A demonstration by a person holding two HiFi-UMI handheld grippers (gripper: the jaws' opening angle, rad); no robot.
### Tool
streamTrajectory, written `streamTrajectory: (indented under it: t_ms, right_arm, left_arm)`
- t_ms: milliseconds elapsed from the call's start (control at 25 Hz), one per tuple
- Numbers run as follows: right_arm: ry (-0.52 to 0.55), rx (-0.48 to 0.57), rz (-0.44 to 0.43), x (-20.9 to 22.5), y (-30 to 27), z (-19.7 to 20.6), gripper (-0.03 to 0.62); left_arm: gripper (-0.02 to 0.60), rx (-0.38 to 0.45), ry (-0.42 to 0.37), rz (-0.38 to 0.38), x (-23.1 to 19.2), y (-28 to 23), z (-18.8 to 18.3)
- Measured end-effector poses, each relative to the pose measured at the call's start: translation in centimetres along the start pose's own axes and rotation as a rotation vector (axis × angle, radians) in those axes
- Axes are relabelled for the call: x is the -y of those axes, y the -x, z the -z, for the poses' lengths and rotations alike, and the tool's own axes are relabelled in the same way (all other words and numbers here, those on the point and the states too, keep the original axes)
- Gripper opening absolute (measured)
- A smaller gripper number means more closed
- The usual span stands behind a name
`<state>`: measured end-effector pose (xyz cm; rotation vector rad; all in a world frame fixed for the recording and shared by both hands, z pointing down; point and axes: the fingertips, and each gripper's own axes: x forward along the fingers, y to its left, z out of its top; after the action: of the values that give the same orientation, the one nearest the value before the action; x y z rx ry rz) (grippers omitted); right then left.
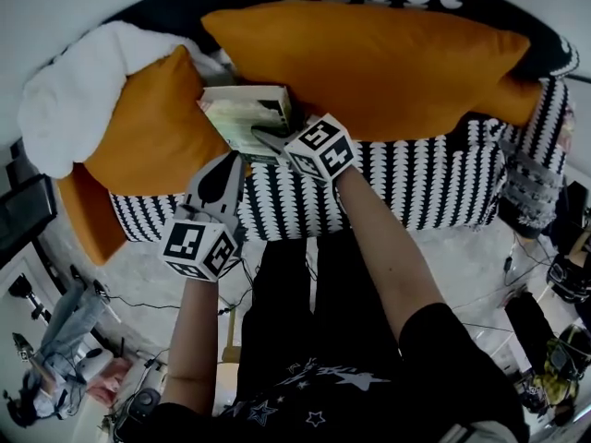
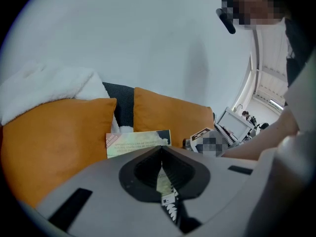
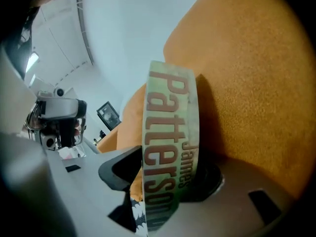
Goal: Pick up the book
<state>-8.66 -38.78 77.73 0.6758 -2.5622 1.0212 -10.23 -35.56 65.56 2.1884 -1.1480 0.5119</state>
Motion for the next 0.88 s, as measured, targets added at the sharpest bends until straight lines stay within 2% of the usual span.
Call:
streamTrajectory:
  t_ms: [160, 280, 440, 640, 880]
  right_arm:
    - [0.01, 0.004, -0.041, -1.1, 0.4, -0.4, 0.172]
    - [0.039, 0.012, -0.024, -2.4, 1.0, -0.5, 0.169]
    - [0.025, 0.033, 0.003, -3.6, 3.1, -1.1, 0.169]
    - [0.015, 0.093, 0.055, -4.9, 6.9, -4.0, 0.169]
    - [0.093, 0.108, 0.113, -8.7, 11.9, -7.6, 0.169]
  left_arm:
    - [0.008, 0.01, -0.004, 0.001, -0.3, 0.8, -0.1]
    - [0.008, 0.017, -0.017, -0.001, -0.5, 1.8, -0.4]
    - [0.008, 0.042, -0.023, -0.003, -0.5, 3.3, -1.5]
    - [0.008, 0.093, -0.037, 0.01, -0.2, 5.4, -4.2]
    - [0.009, 0.149, -0.087, 0.052, 1.2, 8.2, -8.0]
